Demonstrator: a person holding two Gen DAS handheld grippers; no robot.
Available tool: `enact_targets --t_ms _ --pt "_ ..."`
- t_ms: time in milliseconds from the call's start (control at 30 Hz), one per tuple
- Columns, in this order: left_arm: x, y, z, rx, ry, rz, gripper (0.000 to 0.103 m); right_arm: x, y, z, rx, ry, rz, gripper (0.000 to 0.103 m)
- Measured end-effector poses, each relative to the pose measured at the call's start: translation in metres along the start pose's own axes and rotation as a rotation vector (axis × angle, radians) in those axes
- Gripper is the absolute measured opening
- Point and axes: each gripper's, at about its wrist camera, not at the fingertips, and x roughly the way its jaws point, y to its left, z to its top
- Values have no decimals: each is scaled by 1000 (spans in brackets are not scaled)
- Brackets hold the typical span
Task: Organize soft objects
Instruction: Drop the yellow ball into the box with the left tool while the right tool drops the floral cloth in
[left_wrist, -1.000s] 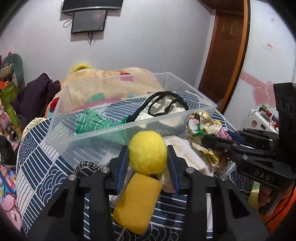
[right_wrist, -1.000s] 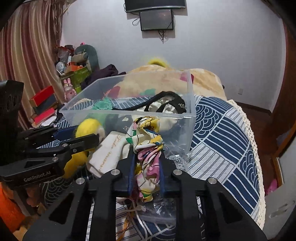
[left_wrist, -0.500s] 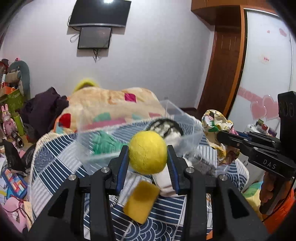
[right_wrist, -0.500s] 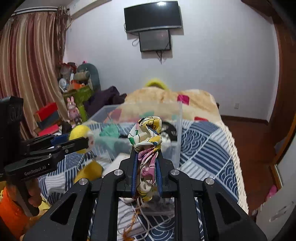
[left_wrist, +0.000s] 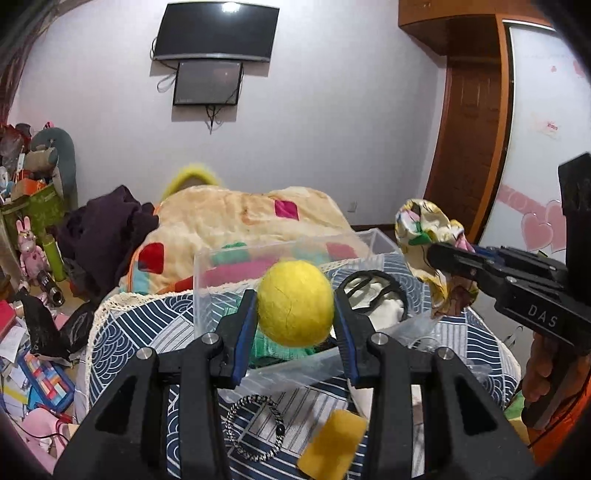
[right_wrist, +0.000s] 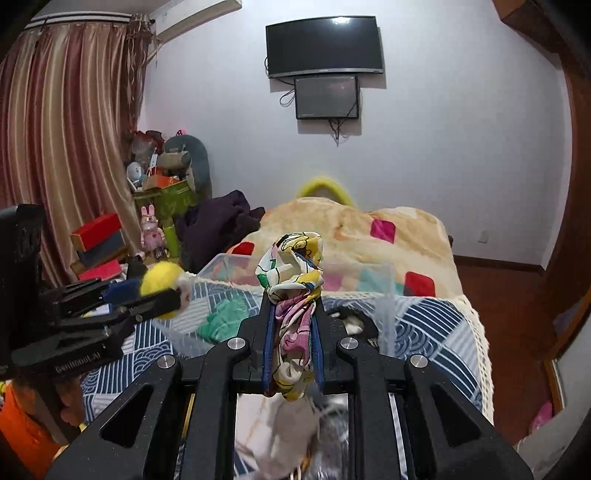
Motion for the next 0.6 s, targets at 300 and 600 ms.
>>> enact_targets --t_ms 300,600 --pt "49 6 -7 29 112 31 40 51 3 -3 -3 117 -18 15" --pt "75 9 -13 34 186 44 40 81 3 -20 -24 257 -9 15"
